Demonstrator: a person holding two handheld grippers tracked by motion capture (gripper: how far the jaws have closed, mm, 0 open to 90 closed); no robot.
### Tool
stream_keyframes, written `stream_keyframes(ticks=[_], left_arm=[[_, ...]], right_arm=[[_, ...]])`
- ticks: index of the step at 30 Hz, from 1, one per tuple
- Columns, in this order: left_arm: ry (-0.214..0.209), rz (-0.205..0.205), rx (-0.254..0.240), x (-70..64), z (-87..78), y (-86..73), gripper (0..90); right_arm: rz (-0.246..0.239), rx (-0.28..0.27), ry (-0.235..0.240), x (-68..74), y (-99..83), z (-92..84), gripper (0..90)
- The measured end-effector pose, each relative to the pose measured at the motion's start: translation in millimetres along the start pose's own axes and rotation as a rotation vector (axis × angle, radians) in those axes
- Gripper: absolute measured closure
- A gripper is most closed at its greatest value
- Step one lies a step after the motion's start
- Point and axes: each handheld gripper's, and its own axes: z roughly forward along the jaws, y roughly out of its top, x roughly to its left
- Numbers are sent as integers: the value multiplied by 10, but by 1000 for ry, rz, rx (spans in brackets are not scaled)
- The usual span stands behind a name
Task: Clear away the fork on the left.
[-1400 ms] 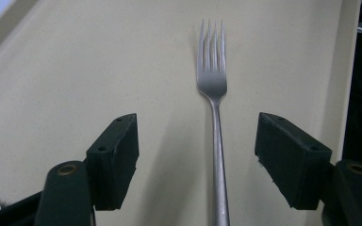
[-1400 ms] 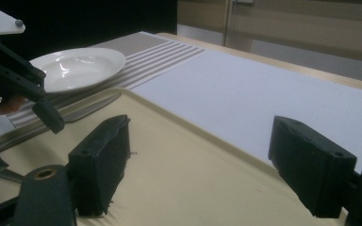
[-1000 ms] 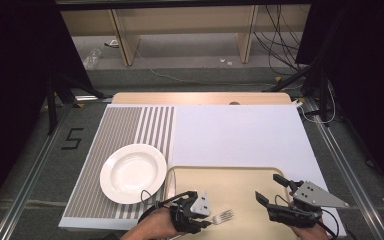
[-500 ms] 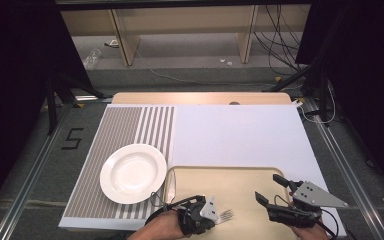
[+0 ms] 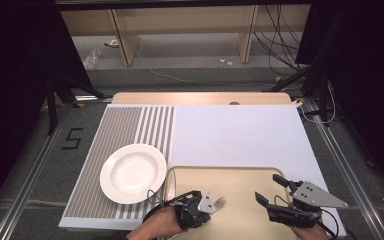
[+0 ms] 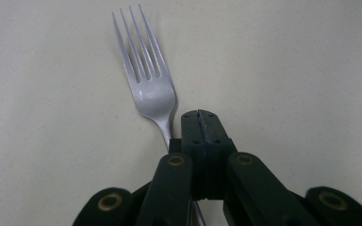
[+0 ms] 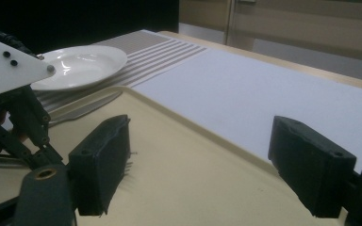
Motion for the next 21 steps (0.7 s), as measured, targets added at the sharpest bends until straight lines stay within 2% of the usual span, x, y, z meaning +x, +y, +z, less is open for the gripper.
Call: stream_keyframes(ticks=[7,13,21], left_arm=[[28,-35,1,83,-33,-53,895],[43,-40,14,125,-53,-71,895],[75,-73,27,245,-100,-126,895]], right_arm=[[4,-5,0,4,3,-2,223],[1,2,1,9,8,-6,223],[-2,6,2,10,5,-1,223]])
